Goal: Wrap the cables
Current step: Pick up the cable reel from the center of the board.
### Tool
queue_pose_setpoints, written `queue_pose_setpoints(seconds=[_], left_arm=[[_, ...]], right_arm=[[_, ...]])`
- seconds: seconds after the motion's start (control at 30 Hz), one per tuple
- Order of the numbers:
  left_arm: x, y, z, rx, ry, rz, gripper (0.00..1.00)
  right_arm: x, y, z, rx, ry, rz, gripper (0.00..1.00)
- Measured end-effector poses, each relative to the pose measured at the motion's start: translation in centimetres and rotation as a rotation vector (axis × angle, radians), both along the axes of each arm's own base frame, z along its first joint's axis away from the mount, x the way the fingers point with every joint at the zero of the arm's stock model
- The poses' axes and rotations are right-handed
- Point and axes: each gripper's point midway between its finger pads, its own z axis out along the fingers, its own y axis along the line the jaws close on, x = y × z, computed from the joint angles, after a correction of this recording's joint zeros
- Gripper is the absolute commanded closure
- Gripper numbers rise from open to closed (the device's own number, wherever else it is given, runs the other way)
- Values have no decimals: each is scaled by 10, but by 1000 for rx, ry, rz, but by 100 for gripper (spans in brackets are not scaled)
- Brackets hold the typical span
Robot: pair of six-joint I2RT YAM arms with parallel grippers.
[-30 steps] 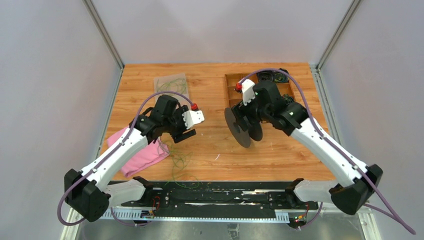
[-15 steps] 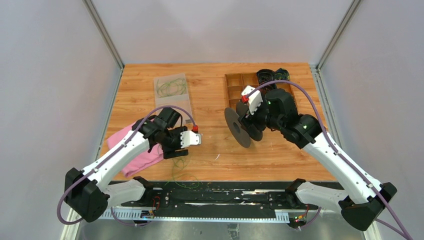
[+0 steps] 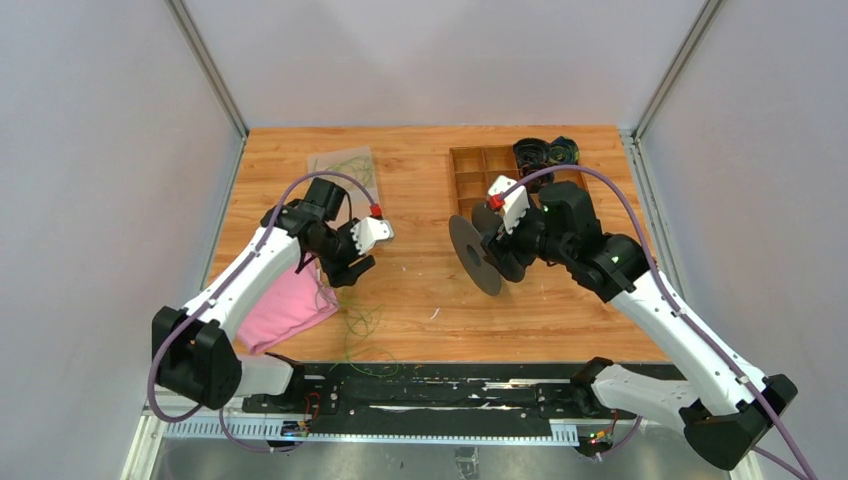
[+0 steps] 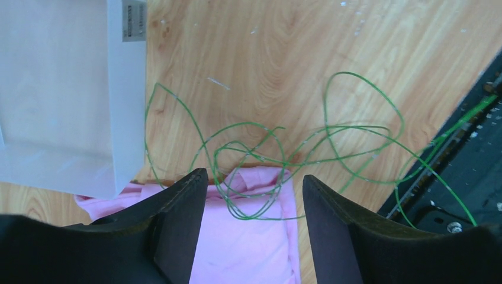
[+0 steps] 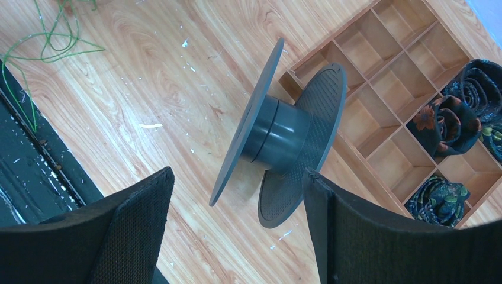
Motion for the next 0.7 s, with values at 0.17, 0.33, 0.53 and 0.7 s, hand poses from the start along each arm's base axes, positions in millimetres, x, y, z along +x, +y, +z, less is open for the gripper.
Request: queue_pose_setpoints(seconds=[0.17, 0.33, 0.53, 0.7], left_arm=[[24, 10, -16, 67, -44, 78, 36], [46, 26, -31, 153, -97, 156, 36], [52, 26, -46, 151, -89, 207, 36], [56, 14, -53, 93, -62, 247, 42]], right_arm=[[-2, -2, 4, 18, -6, 3, 21], [-5, -3, 1, 21, 1, 11, 21], [-7, -1, -1, 24, 8, 20, 21], [-8, -1, -1, 27, 10, 24, 21]])
